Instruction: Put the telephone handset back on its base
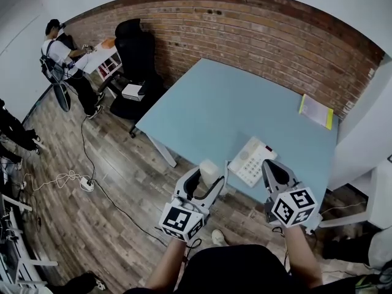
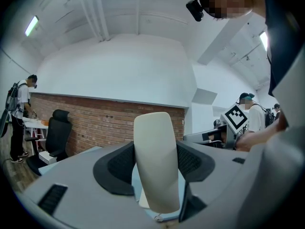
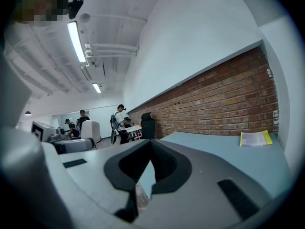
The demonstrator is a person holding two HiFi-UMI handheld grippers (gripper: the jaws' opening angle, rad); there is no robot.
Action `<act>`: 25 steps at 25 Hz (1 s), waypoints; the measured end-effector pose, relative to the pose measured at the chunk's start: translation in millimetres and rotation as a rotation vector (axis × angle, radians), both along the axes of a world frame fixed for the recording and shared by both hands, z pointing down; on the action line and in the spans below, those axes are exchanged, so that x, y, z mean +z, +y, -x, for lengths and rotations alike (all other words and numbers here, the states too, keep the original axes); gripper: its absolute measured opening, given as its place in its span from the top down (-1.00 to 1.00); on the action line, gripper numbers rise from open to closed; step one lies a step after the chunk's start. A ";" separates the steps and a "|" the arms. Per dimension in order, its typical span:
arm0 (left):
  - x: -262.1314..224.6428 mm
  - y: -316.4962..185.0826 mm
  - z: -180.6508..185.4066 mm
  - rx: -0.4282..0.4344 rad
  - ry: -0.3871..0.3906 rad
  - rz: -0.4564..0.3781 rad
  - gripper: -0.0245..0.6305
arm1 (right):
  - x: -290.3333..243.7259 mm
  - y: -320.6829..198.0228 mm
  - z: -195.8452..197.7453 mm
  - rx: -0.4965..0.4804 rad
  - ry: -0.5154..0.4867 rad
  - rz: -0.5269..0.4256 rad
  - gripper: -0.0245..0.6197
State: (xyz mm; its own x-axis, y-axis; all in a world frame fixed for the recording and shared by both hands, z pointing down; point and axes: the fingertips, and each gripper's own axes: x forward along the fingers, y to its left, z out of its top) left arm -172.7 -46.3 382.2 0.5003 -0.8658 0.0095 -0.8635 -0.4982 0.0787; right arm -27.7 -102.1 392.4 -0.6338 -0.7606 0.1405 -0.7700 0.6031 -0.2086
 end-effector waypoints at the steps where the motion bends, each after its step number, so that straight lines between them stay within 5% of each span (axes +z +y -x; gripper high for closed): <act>1: 0.3 -0.4 1.8 0.007 0.002 -0.001 0.14 | 0.0 -0.1 2.1 0.005 0.003 0.001 0.89; 25: 24.3 -38.7 3.8 0.042 0.001 0.045 0.14 | 14.7 -36.8 -5.3 0.052 0.001 0.023 0.89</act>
State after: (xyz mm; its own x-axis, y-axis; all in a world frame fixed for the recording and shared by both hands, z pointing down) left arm -176.5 -85.0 406.5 0.5361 -0.8429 0.0470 -0.8419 -0.5297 0.1026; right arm -22.4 -138.9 407.0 -0.5934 -0.7891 0.1585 -0.8003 0.5574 -0.2209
